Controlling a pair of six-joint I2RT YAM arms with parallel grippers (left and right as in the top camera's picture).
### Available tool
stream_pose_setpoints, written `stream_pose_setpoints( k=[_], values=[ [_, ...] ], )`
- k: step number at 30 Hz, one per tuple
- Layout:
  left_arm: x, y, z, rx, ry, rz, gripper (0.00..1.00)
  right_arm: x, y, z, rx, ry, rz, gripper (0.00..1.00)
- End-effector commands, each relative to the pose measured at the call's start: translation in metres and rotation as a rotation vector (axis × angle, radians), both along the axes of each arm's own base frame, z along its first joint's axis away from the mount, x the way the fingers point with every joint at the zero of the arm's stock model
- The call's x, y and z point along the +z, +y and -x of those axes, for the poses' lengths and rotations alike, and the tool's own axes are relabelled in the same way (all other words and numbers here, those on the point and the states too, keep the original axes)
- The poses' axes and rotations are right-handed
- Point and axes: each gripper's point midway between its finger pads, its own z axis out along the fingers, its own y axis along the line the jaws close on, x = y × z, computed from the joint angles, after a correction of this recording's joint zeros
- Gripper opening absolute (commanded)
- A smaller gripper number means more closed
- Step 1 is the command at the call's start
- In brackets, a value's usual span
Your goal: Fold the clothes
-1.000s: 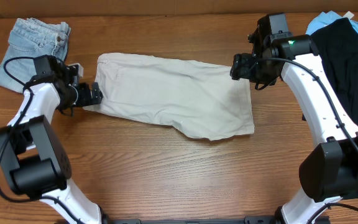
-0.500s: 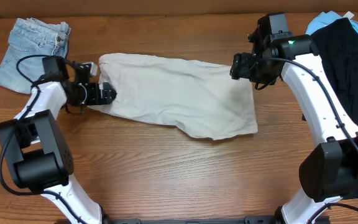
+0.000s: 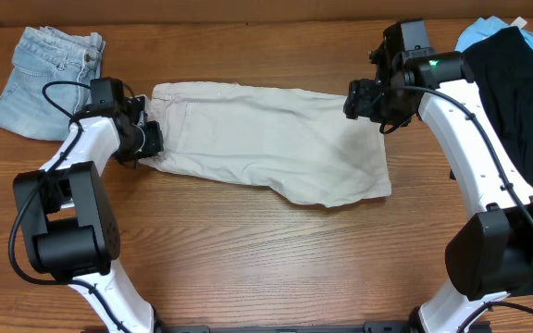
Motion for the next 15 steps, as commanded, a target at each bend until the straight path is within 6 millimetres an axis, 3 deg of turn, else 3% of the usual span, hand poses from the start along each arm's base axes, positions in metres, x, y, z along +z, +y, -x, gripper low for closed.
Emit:
stream_pose_setpoints(
  k=[1, 5, 8, 12, 13, 15],
  values=[
    [-0.019, 0.005, 0.013, 0.092, 0.082, 0.003, 0.04, 0.002, 0.000, -0.001, -0.002, -0.007, -0.007, 0.71],
    [-0.001, 0.002, 0.010, 0.090, 0.089, 0.041, 0.04, 0.002, 0.000, -0.002, -0.002, -0.010, -0.007, 0.71],
    [0.028, 0.006, 0.002, 0.096, 0.075, 0.046, 0.04, 0.002, 0.000, -0.002, -0.002, -0.010, -0.008, 0.71],
    [0.086, 0.013, -0.013, 0.103, 0.001, 0.030, 0.04, -0.001, 0.000, -0.002, 0.001, -0.004, -0.005, 0.66],
    [0.113, 0.017, -0.017, 0.108, -0.037, 0.006, 0.04, -0.004, 0.000, -0.003, 0.001, 0.003, -0.004, 0.60],
    [0.148, 0.021, -0.020, 0.107, -0.085, -0.028, 0.04, -0.010, 0.001, -0.004, 0.003, 0.008, -0.008, 0.49]
  ],
)
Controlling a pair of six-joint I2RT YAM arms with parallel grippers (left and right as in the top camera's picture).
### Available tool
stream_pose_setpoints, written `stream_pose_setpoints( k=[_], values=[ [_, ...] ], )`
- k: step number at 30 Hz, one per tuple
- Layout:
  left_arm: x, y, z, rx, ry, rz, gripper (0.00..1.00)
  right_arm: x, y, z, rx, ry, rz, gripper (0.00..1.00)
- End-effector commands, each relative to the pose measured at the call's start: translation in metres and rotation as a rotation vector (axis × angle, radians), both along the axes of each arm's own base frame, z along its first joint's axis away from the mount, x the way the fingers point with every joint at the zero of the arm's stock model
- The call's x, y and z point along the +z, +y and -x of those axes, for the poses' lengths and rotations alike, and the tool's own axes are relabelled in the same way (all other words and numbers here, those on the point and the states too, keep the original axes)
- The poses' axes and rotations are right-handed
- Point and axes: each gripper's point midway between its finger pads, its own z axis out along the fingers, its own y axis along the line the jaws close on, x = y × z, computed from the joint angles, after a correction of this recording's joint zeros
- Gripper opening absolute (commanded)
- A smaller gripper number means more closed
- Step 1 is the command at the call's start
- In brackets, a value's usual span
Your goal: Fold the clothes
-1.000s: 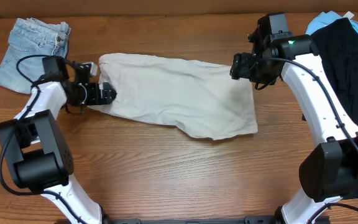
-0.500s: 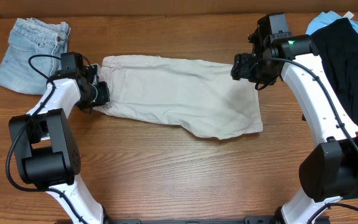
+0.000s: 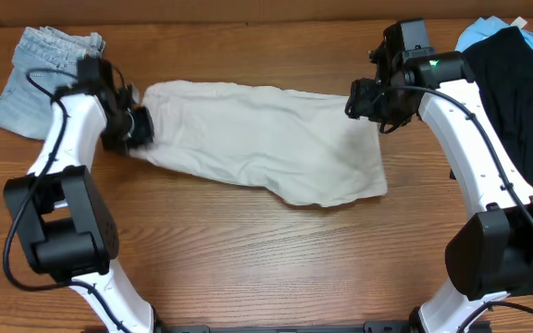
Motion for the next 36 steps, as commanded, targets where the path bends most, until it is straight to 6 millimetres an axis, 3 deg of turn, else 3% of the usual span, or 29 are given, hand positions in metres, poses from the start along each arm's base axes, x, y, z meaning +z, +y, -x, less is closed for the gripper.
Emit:
stream_pose_setpoints(
  k=[1, 3, 5, 8, 11, 15, 18, 23, 28, 32, 33, 34, 35, 36],
  values=[
    [0.100, 0.014, -0.021, 0.013, -0.202, -0.083, 0.04, -0.014, 0.004, -0.002, 0.008, 0.018, -0.018, 0.40],
    [0.128, 0.010, -0.020, -0.033, -0.244, -0.102, 0.04, -0.021, 0.009, -0.002, 0.019, 0.021, -0.050, 0.21],
    [0.146, 0.003, -0.017, -0.086, -0.273, -0.119, 0.04, -0.029, 0.015, -0.002, 0.030, 0.026, -0.080, 0.11],
    [0.162, -0.016, -0.012, -0.180, -0.306, -0.141, 0.04, -0.036, 0.022, 0.000, 0.044, 0.034, -0.120, 0.07],
    [0.170, -0.048, -0.009, -0.302, -0.333, -0.151, 0.04, -0.038, 0.023, 0.000, 0.047, 0.035, -0.127, 0.04],
    [0.166, -0.106, -0.008, -0.488, -0.348, -0.169, 0.04, -0.035, 0.026, -0.002, 0.052, 0.027, -0.151, 0.04],
    [0.154, -0.146, -0.005, -0.591, -0.329, -0.212, 0.04, -0.025, 0.026, -0.007, 0.052, 0.005, -0.189, 0.04],
    [0.117, -0.220, 0.000, -0.749, -0.291, -0.189, 0.04, 0.015, 0.015, -0.023, 0.035, -0.084, -0.243, 0.04],
    [0.074, -0.285, 0.008, -0.807, -0.252, -0.149, 0.04, 0.056, -0.010, -0.033, -0.013, -0.169, -0.246, 0.04],
    [0.036, -0.328, 0.028, -0.888, -0.189, -0.117, 0.08, 0.071, -0.032, -0.035, -0.059, -0.194, -0.242, 0.04],
    [0.027, -0.334, 0.033, -0.906, -0.173, -0.118, 0.10, 0.073, -0.038, -0.036, -0.071, -0.198, -0.241, 0.04],
    [0.018, -0.342, 0.039, -0.928, -0.154, -0.121, 0.23, 0.073, -0.043, -0.037, -0.083, -0.201, -0.240, 0.04],
    [0.009, -0.348, 0.045, -0.946, -0.136, -0.123, 0.44, 0.073, -0.049, -0.037, -0.096, -0.201, -0.239, 0.04],
    [0.002, -0.352, 0.049, -0.961, -0.121, -0.125, 0.72, 0.073, -0.054, -0.037, -0.107, -0.198, -0.239, 0.04]
  ],
)
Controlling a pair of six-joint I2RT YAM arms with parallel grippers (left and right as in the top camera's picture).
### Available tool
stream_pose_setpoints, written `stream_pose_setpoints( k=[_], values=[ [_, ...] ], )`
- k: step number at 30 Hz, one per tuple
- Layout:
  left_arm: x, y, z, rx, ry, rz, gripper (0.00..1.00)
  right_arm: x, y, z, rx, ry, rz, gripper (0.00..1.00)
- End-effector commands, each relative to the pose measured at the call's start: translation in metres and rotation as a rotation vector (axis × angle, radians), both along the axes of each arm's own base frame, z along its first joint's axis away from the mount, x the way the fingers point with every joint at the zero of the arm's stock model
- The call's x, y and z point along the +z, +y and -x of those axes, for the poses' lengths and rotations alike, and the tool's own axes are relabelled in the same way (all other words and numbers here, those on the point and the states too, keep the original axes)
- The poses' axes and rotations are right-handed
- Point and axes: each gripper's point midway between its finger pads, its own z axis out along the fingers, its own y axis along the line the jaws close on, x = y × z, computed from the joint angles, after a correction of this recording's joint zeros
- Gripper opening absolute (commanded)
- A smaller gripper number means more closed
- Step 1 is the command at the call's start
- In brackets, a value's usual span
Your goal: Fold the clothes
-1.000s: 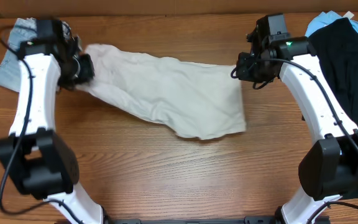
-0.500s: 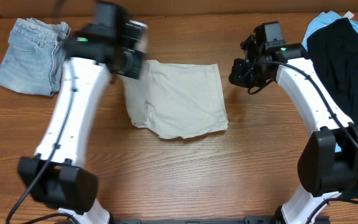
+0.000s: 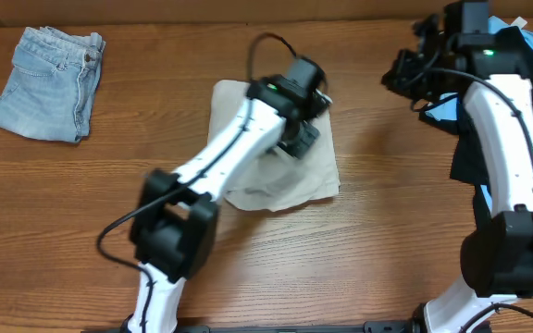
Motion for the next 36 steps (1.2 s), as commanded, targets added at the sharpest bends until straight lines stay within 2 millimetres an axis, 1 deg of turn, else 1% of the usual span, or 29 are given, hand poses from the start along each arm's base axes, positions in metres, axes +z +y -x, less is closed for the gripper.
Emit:
stream_pose_setpoints(
  k=[1, 2, 4, 6, 9, 11, 13, 15, 19, 22, 24, 26, 31, 33, 36],
  values=[
    [-0.018, -0.025, 0.016, -0.038, 0.043, -0.002, 0.99, 0.023, -0.014, 0.000, -0.027, -0.049, -0.012, 0.04],
    [-0.021, -0.028, 0.020, -0.047, 0.049, -0.009, 1.00, 0.023, -0.017, 0.001, -0.032, -0.045, -0.014, 0.04],
    [-0.021, -0.030, 0.021, -0.029, 0.048, -0.011, 1.00, 0.022, -0.019, 0.002, -0.029, -0.040, -0.017, 0.05],
    [-0.013, -0.030, 0.020, -0.002, 0.045, 0.004, 1.00, 0.021, -0.019, 0.004, -0.016, -0.037, -0.008, 0.07],
    [0.008, -0.026, 0.018, 0.023, 0.039, 0.016, 1.00, 0.020, -0.019, 0.006, -0.008, -0.030, -0.003, 0.10],
    [0.019, -0.023, 0.021, 0.015, 0.038, 0.014, 1.00, 0.019, -0.020, 0.007, -0.004, -0.030, 0.009, 0.15],
    [0.021, -0.022, 0.027, -0.029, 0.046, 0.004, 1.00, 0.017, -0.022, 0.007, -0.010, -0.026, 0.019, 0.18],
    [0.017, -0.020, 0.034, -0.095, 0.055, -0.024, 1.00, 0.017, -0.023, 0.008, -0.011, -0.023, 0.021, 0.21],
    [-0.001, -0.023, 0.045, -0.238, 0.064, -0.067, 1.00, 0.016, -0.023, 0.009, -0.011, -0.015, 0.020, 0.25],
    [-0.011, -0.028, 0.050, -0.311, 0.068, -0.086, 1.00, 0.015, -0.022, 0.011, -0.007, -0.006, 0.021, 0.25],
    [-0.014, -0.034, 0.050, -0.324, 0.060, -0.083, 1.00, 0.014, -0.022, 0.013, -0.002, -0.002, 0.024, 0.26],
    [-0.014, -0.037, 0.049, -0.299, 0.054, -0.071, 1.00, 0.014, -0.023, 0.014, -0.003, 0.004, 0.024, 0.26],
    [-0.018, -0.036, 0.048, -0.111, 0.090, -0.056, 1.00, 0.013, -0.023, 0.014, -0.003, 0.004, 0.026, 0.26],
    [-0.024, -0.033, 0.051, -0.075, 0.118, -0.070, 1.00, 0.013, -0.023, 0.014, -0.003, 0.004, 0.026, 0.26],
    [-0.039, -0.024, 0.062, -0.091, 0.175, -0.125, 1.00, 0.013, -0.023, 0.014, -0.003, 0.004, 0.026, 0.26]
  ],
)
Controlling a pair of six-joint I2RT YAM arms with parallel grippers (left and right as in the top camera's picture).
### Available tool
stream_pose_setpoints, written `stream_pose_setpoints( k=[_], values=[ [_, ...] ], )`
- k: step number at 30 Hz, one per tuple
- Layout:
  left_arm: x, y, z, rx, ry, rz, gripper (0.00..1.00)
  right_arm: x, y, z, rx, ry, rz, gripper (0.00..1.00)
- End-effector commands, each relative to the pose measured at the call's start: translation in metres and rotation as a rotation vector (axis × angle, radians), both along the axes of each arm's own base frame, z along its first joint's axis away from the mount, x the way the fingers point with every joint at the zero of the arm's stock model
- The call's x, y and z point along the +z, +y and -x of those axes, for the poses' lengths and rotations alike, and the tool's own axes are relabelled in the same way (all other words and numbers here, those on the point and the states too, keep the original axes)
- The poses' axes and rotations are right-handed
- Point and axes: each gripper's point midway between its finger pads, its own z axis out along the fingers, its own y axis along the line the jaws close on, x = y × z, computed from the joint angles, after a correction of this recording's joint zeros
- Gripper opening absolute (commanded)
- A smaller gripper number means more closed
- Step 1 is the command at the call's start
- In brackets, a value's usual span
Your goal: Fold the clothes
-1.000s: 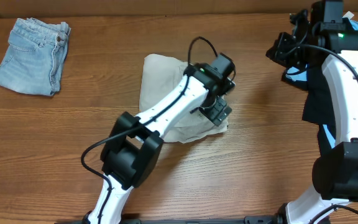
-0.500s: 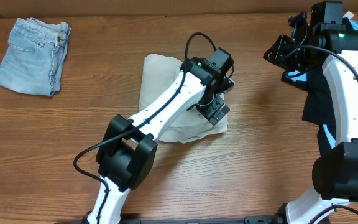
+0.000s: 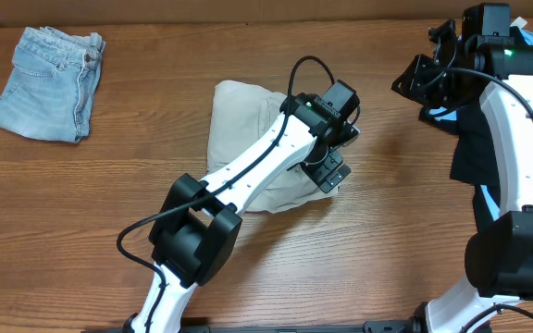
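Observation:
A beige garment (image 3: 239,129) lies folded in half at the table's middle. My left arm reaches across it, and my left gripper (image 3: 333,174) sits low at the fold's right lower edge, seemingly shut on the cloth's brought-over end. My right gripper (image 3: 416,91) hovers at the far right, apart from the beige garment, its fingers spread with nothing between them. It is next to a black garment (image 3: 475,153) and a light blue one.
Folded blue jeans (image 3: 49,83) lie at the far left corner. The black and blue garments are piled along the right edge, partly under my right arm. Bare wooden table (image 3: 359,259) shows in front.
My left gripper has moved from over the folded cloth's middle to its right lower edge, lower toward the table. My right gripper has shifted slightly right and stays off the cloth.
The beige garment lay spread out, my left gripper on its left end and my right on its right end. The left end was then lifted slightly. Later that end was over the right half, the right gripper gone. Now it lies folded in half.

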Motion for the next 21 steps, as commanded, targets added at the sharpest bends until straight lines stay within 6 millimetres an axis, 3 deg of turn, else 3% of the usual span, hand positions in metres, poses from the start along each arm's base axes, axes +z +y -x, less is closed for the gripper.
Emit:
stream_pose_setpoints(
  k=[1, 6, 11, 14, 18, 21],
  values=[
    [-0.031, 0.012, 0.014, 0.028, 0.093, -0.084, 1.00, 0.019, -0.002, -0.002, 0.003, -0.055, 0.013, 0.26],
    [-0.066, 0.047, 0.044, -0.026, 0.245, -0.273, 1.00, 0.019, -0.002, -0.002, 0.016, -0.061, 0.020, 0.26],
    [-0.086, 0.075, 0.053, -0.036, 0.298, -0.427, 0.98, 0.019, -0.002, -0.002, 0.021, -0.064, 0.023, 0.27],
    [-0.082, 0.098, 0.044, -0.060, 0.245, -0.554, 0.98, 0.019, -0.002, -0.002, 0.021, -0.063, 0.022, 0.27],
    [-0.069, 0.131, 0.016, -0.104, 0.114, -0.736, 0.98, 0.019, -0.002, -0.001, 0.021, -0.061, 0.022, 0.28],
    [-0.067, 0.131, 0.005, -0.145, 0.094, -0.713, 0.96, 0.019, -0.002, -0.001, 0.025, -0.063, 0.024, 0.30]
  ],
)
